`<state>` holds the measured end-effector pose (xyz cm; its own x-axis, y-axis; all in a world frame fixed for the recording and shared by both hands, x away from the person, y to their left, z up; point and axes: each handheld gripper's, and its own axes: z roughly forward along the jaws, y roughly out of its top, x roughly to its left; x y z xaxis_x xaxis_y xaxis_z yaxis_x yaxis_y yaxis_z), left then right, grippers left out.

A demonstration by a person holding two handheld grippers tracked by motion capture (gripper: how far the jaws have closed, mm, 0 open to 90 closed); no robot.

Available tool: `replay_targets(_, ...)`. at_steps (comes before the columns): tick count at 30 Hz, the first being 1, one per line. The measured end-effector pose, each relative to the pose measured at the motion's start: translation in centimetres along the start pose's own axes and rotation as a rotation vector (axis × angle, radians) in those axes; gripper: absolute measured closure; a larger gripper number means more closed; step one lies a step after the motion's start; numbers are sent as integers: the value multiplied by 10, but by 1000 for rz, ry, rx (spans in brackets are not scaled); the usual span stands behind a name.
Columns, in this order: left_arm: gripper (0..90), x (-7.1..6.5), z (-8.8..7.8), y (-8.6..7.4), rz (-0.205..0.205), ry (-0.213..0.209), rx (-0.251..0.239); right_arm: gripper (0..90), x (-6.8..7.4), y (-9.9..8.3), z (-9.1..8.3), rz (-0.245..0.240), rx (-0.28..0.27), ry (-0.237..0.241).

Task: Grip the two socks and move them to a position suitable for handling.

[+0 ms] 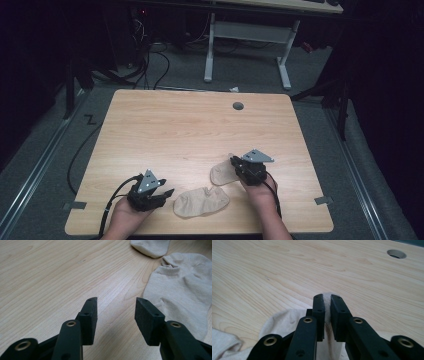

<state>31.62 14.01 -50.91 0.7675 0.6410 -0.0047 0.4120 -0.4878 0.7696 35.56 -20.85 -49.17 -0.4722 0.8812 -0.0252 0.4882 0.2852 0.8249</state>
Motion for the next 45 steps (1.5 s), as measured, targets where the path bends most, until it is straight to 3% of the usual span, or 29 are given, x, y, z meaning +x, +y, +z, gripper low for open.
replay_targets(10,532,1,-1,0,0,1,1,814,-21,-15,-11,46,22,-45)
replay_targets(19,530,0,-1,0,1,4,0,790,-44,-38,-21,84,92,-101)
replay_targets(23,530,-1,0,0,3,1,4,762,-47,-37,-29,64,58,-137)
replay_targets(25,530,-1,2,0,4,0,7,770,-45,-34,-29,38,36,-125)
replay_targets(28,530,-2,3,0,10,-1,12,821,-42,-31,-16,-7,81,-114)
replay_targets(34,531,-3,4,-1,14,1,16,865,-48,-35,6,-1,180,-91)
replay_targets(39,530,-2,2,-1,10,5,13,864,-46,-41,-1,5,193,-84)
replay_targets(45,530,-2,2,-1,8,1,5,861,-31,-46,-10,42,193,-21)
